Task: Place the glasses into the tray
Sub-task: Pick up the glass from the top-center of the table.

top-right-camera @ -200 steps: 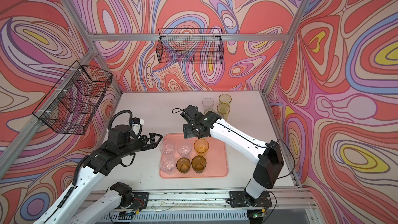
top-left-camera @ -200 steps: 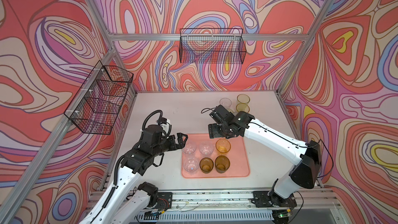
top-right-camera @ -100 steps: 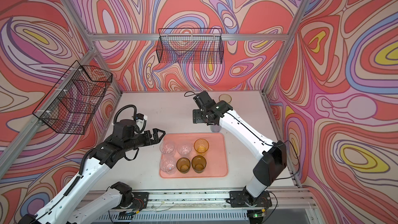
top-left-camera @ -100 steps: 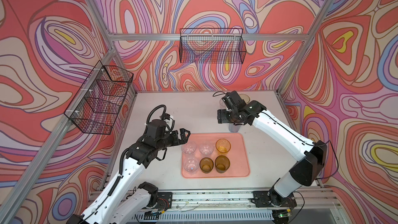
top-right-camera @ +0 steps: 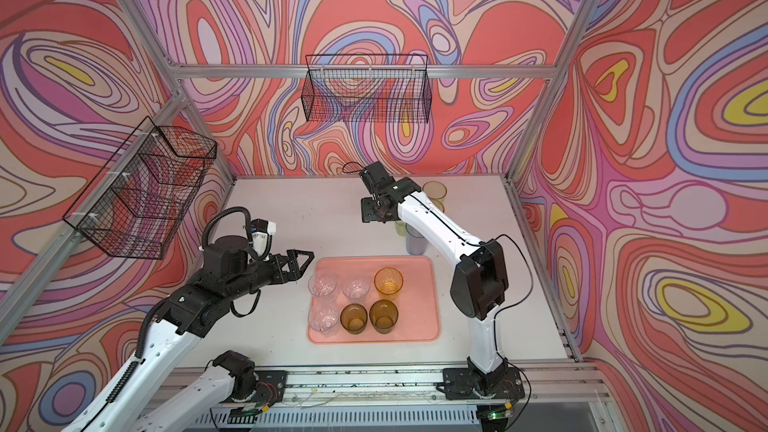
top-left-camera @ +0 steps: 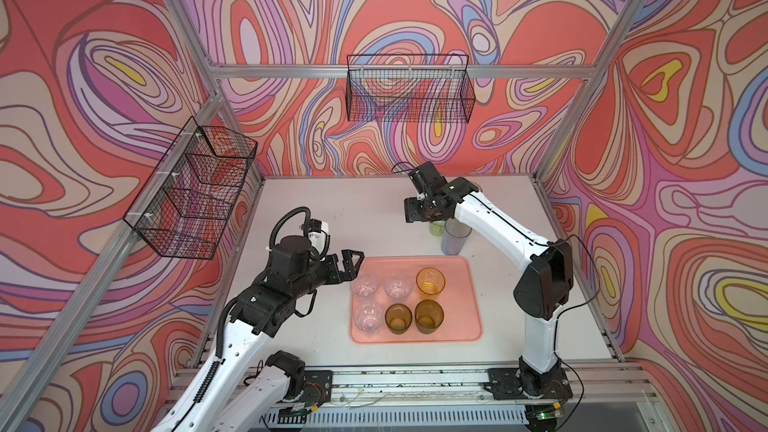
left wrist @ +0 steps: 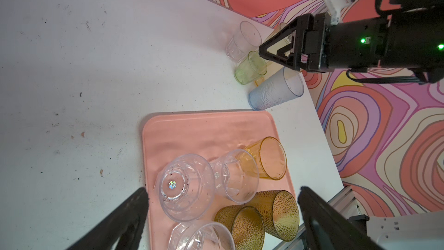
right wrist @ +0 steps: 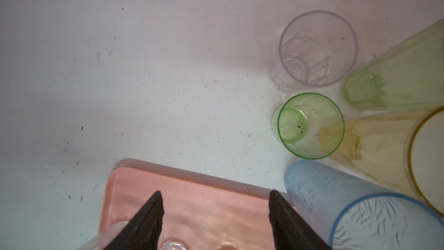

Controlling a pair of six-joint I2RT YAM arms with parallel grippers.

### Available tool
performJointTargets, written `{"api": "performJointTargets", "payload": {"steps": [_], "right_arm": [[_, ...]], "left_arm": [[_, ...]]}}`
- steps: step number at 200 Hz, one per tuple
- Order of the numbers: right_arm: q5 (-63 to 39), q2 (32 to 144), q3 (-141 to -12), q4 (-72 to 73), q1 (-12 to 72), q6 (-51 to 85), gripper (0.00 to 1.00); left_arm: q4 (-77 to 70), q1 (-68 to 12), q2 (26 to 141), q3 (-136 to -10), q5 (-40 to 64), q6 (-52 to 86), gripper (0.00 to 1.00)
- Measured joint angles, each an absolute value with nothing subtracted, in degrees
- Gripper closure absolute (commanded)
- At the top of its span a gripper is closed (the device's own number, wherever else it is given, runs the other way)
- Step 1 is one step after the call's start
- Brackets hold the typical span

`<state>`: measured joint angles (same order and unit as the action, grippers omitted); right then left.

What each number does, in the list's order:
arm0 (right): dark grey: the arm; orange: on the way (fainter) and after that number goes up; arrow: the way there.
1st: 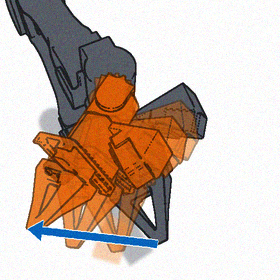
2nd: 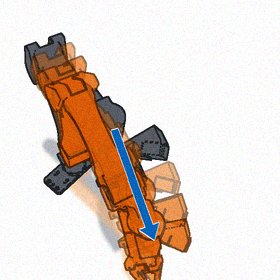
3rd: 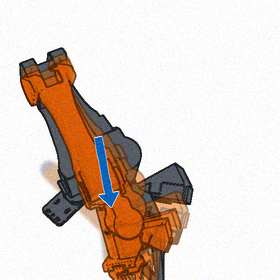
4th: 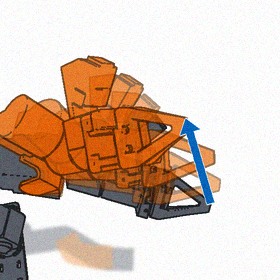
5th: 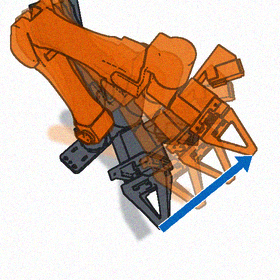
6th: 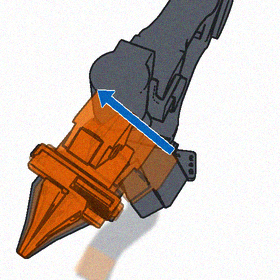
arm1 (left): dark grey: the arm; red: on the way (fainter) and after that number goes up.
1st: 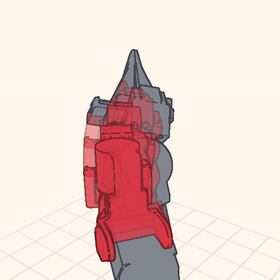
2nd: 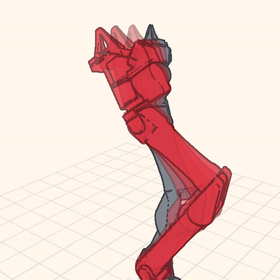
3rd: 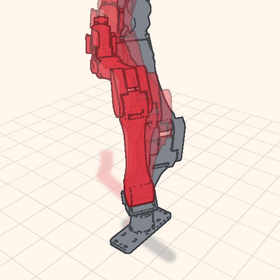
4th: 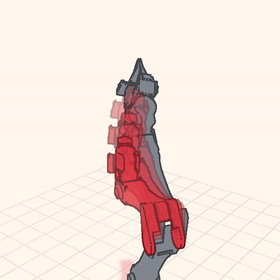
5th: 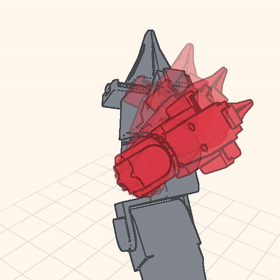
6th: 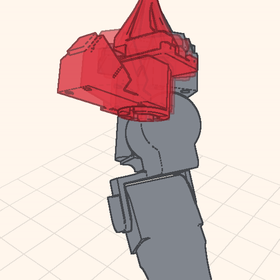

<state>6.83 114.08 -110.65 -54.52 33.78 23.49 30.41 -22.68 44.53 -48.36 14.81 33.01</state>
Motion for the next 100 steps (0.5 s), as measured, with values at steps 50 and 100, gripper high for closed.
{"api": "performJointTargets", "payload": {"steps": [50, 100], "right_arm": [[8.99, 120.27, -114.15, -54.72, 32.62, 22.96, 0.38], [10.26, 125.16, -114.85, -54.94, 31.51, 22.98, 0.40]], "left_arm": [[30.81, -22.68, 44.01, -48.36, 14.70, 32.60, 0.00], [31.29, -22.68, 42.98, -48.36, 13.41, 31.40, 0.00]]}}
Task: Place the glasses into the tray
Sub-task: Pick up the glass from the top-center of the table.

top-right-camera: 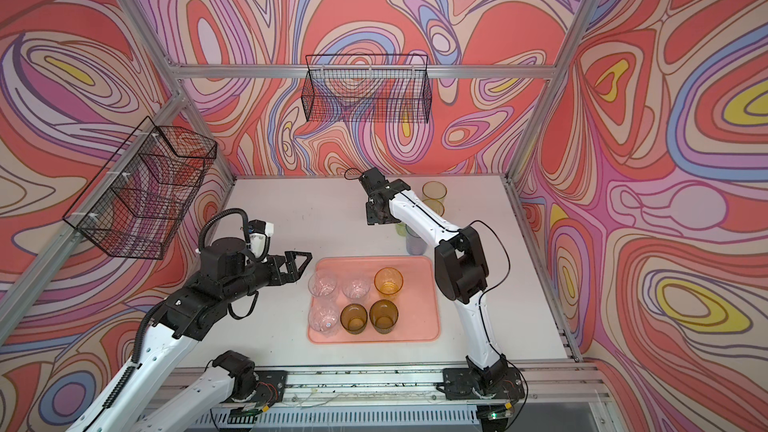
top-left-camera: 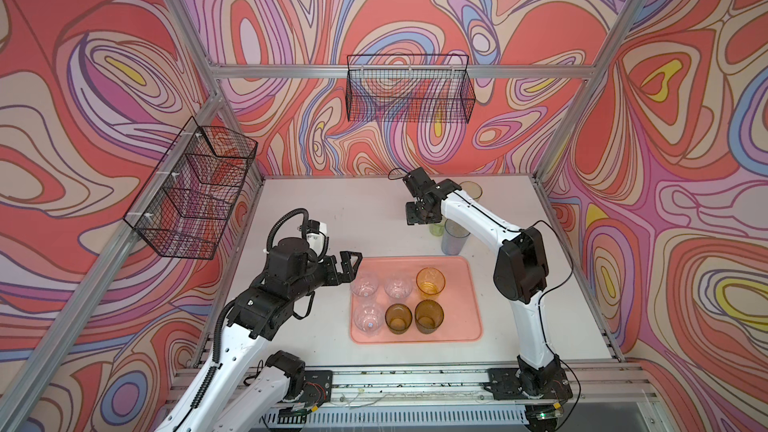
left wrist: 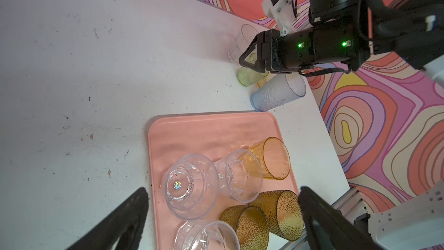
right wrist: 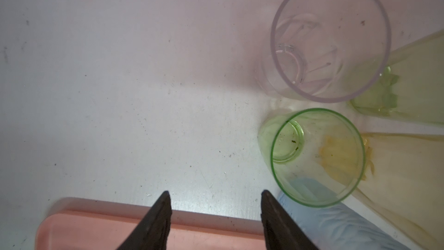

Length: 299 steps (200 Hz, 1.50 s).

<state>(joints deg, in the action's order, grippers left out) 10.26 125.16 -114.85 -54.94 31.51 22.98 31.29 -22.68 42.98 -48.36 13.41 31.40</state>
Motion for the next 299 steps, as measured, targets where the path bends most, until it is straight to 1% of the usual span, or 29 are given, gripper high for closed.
{"api": "performJointTargets", "payload": {"steps": [52, 84, 145, 206, 223, 241, 267, 285, 299], "right_arm": [[13.58, 128.09, -118.41, -56.25, 30.79, 23.03, 0.42], [15.16, 129.16, -119.17, -56.62, 30.35, 23.03, 0.45], [15.70, 131.33, -120.36, -57.49, 29.45, 23.14, 0.52], [15.64, 133.62, -121.95, -57.49, 29.21, 23.20, 0.56], [15.55, 133.88, -121.95, -57.52, 29.17, 23.22, 0.60], [15.20, 133.93, -121.95, -57.47, 29.06, 23.22, 0.61], [14.33, 133.93, -121.95, -57.36, 28.88, 23.44, 0.69], [13.72, 133.95, -121.95, -57.21, 28.84, 23.40, 0.70], [13.32, 133.95, -121.95, -57.12, 28.84, 23.44, 0.74]], "left_arm": [[31.53, -22.68, 43.05, -48.36, 13.06, 30.61, 0.00], [31.53, -22.68, 43.44, -48.36, 13.06, 30.61, 0.00], [31.53, -22.68, 43.59, -48.34, 13.06, 30.61, 0.00], [31.53, -22.68, 43.66, -48.34, 13.06, 30.61, 0.00], [31.53, -22.68, 43.77, -48.34, 13.06, 30.63, 0.00], [31.53, -22.68, 43.99, -48.34, 13.04, 30.63, 0.00], [31.53, -22.68, 44.29, -48.34, 13.06, 30.63, 0.00], [31.53, -22.68, 44.45, -48.34, 13.06, 30.63, 0.00], [31.53, -22.68, 44.45, -48.34, 13.06, 30.63, 0.00]]}}
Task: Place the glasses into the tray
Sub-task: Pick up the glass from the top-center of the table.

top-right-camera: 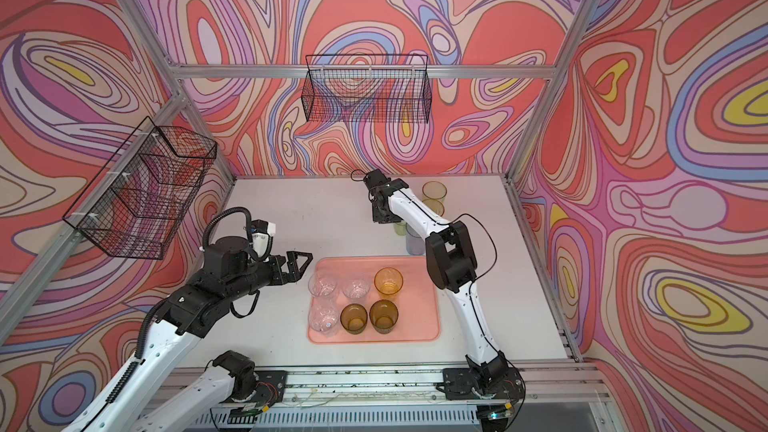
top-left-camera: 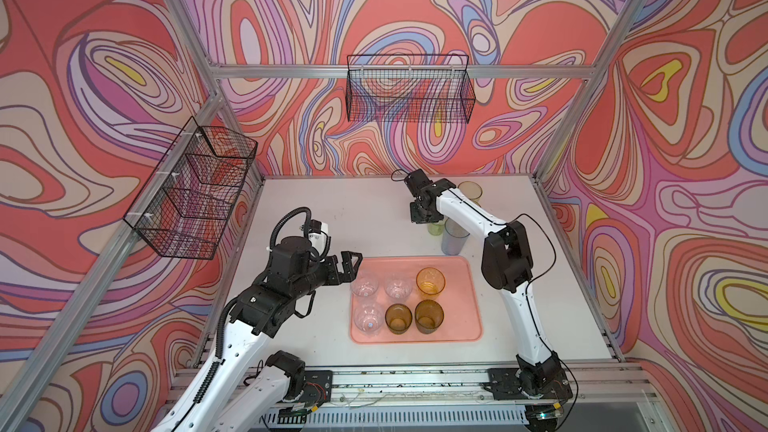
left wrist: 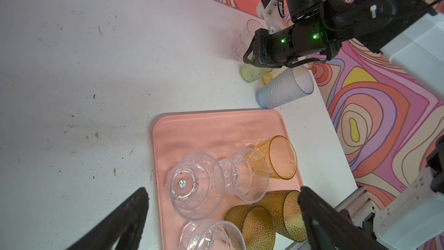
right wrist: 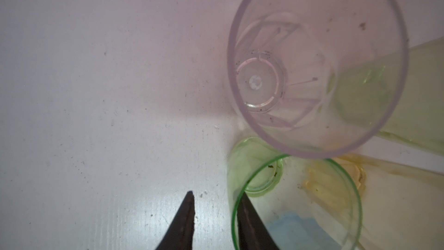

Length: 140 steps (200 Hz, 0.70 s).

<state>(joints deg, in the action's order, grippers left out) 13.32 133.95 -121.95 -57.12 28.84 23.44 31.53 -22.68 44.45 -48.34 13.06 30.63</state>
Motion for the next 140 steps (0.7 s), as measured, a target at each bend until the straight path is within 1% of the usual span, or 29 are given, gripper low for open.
{"api": "performJointTargets", "payload": {"steps": [15, 31, 60, 126, 140], "right_arm": [[12.82, 133.95, -121.95, -57.01, 28.84, 23.42, 0.75], [12.29, 133.93, -121.95, -56.99, 28.84, 23.42, 0.79], [10.94, 133.95, -121.93, -56.55, 28.84, 23.46, 0.81], [8.12, 133.93, -121.03, -55.24, 28.82, 23.62, 0.82], [7.84, 133.93, -120.90, -55.18, 28.82, 23.62, 0.84]], "left_arm": [[31.53, -22.68, 44.45, -48.34, 13.06, 30.63, 0.00], [31.53, -22.68, 44.45, -48.34, 13.06, 30.63, 0.00], [31.53, -22.68, 44.45, -48.34, 13.08, 30.63, 0.00], [31.51, -22.68, 44.45, -48.34, 13.10, 30.63, 0.00], [31.51, -22.68, 44.45, -48.34, 13.13, 30.63, 0.00]]}}
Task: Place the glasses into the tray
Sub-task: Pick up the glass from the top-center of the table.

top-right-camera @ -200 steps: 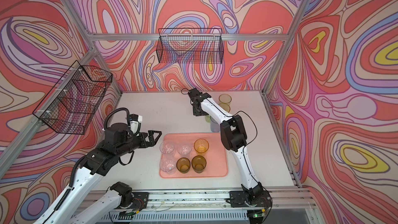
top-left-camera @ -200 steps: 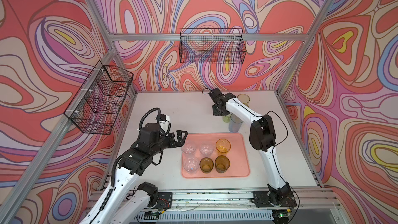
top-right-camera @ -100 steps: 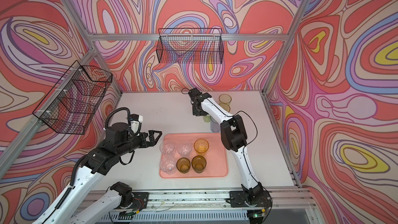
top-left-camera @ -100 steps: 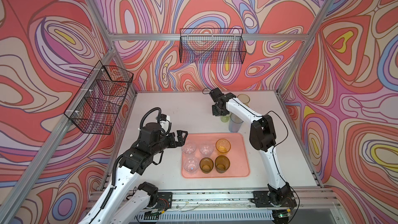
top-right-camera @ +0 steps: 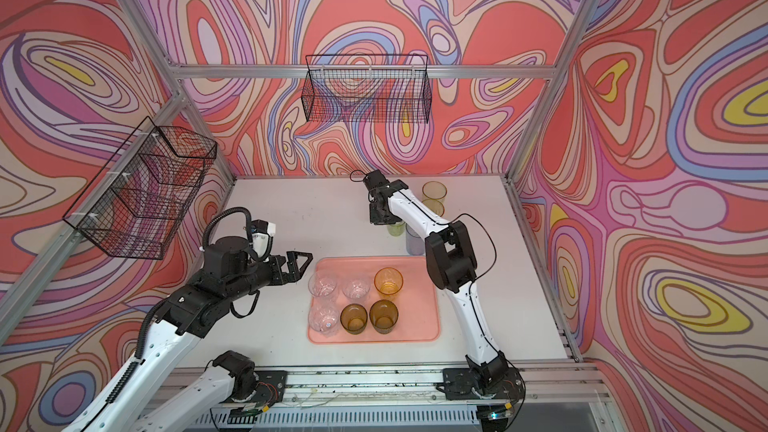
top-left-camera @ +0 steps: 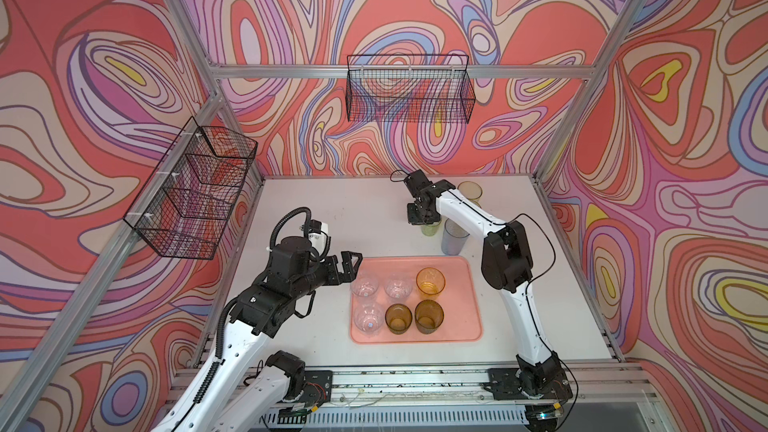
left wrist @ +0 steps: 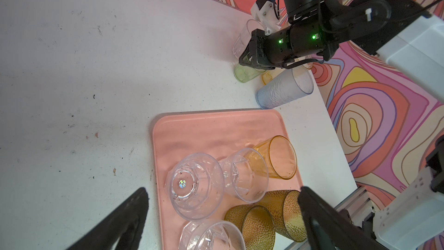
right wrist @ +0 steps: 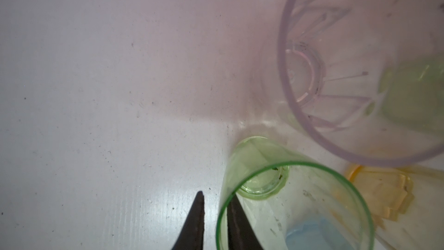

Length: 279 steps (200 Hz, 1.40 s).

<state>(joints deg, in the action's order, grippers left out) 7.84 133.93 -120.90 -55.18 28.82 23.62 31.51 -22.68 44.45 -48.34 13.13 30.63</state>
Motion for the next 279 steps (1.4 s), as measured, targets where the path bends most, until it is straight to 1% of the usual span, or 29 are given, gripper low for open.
{"api": "performJointTargets", "payload": {"steps": [48, 69, 124, 170, 230, 279], "right_arm": [[6.87, 133.93, -120.86, -54.87, 28.82, 23.62, 0.87], [6.79, 133.93, -120.86, -54.85, 28.82, 23.53, 1.00], [5.72, 133.34, -120.64, -54.50, 28.82, 23.20, 1.00], [2.90, 131.20, -118.52, -53.36, 28.82, 23.20, 1.00], [-0.99, 123.63, -114.74, -51.70, 28.86, 23.22, 1.00], [-0.12, 119.39, -114.63, -52.01, 30.55, 22.90, 1.00]], "left_arm": [[31.51, -22.68, 44.45, -48.34, 13.30, 30.65, 0.00], [31.51, -22.68, 44.45, -48.34, 13.30, 30.65, 0.00], [31.53, -22.68, 44.45, -48.31, 13.30, 30.65, 0.00], [31.51, -22.68, 44.31, -48.31, 13.30, 30.65, 0.00], [31.51, -22.68, 44.31, -48.31, 13.45, 30.70, 0.00], [31.51, -22.68, 44.31, -48.31, 13.45, 31.51, 0.00]]}}
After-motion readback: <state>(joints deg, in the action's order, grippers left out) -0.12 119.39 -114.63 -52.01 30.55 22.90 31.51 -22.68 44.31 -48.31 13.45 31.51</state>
